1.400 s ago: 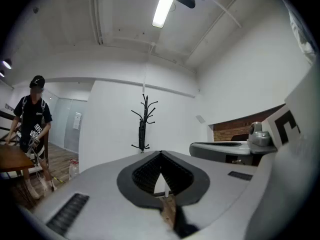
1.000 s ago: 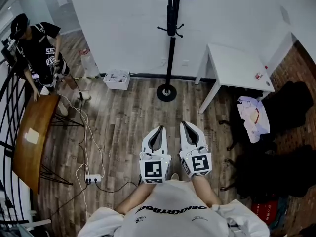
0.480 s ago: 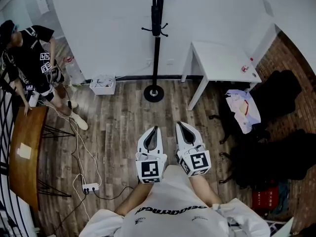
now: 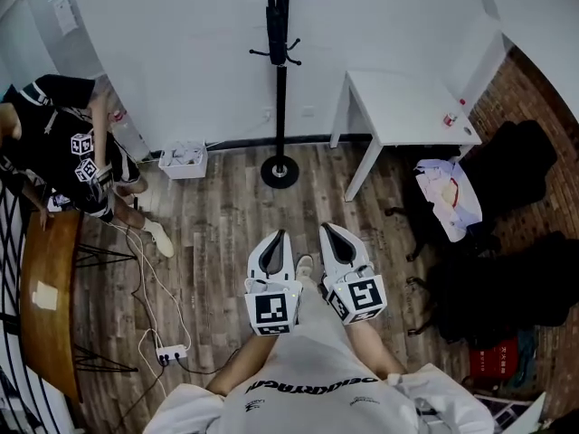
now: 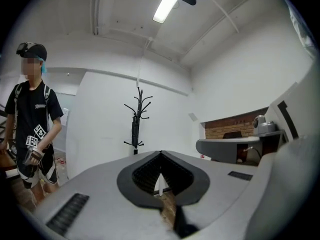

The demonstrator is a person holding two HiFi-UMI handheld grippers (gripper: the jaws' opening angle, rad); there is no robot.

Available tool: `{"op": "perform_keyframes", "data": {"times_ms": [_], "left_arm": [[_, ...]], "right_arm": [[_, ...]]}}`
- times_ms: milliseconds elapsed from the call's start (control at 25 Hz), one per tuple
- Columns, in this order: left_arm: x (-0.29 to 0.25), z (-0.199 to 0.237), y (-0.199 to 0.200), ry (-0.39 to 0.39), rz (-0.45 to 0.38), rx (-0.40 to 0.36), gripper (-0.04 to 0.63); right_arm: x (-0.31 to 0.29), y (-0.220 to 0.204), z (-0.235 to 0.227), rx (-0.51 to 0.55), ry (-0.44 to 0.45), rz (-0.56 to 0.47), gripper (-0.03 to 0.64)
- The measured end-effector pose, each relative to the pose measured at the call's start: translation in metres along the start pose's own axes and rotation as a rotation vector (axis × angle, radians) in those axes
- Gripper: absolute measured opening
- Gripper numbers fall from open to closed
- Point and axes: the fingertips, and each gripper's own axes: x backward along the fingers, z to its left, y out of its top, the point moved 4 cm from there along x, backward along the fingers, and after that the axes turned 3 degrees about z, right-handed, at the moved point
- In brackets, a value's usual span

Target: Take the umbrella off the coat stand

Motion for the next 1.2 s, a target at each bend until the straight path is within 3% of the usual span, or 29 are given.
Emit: {"op": "perform_keyframes", "data": {"times_ms": [320,560,960,1200], "left_arm": [[-0.098,0.023,-0.005,-0.023,0.031,0.038,-0.003],[-0.201,0.039,0.008,-0.046,-0.006,-0.016,-0.003],[-0.365,0.077,0.051,0.003,-0.028,0.003,-0.003],[-0.428,0.1,0.061,0.071,-0.034,0.011,-0.003]], "right_arm": [[-0.08,-0.015,-0.059,-0.034,-0.01,0.001,-0.002],[-0.165,-0.012,-0.123,-0.038,-0.002,-0.001,-0.002],[-0.304,0.032,-0.215,0.014,0.034,-0.029,-0.002],[-0.358,0.039,-0.248,0.089,0.055,-0.026,-0.002]]}}
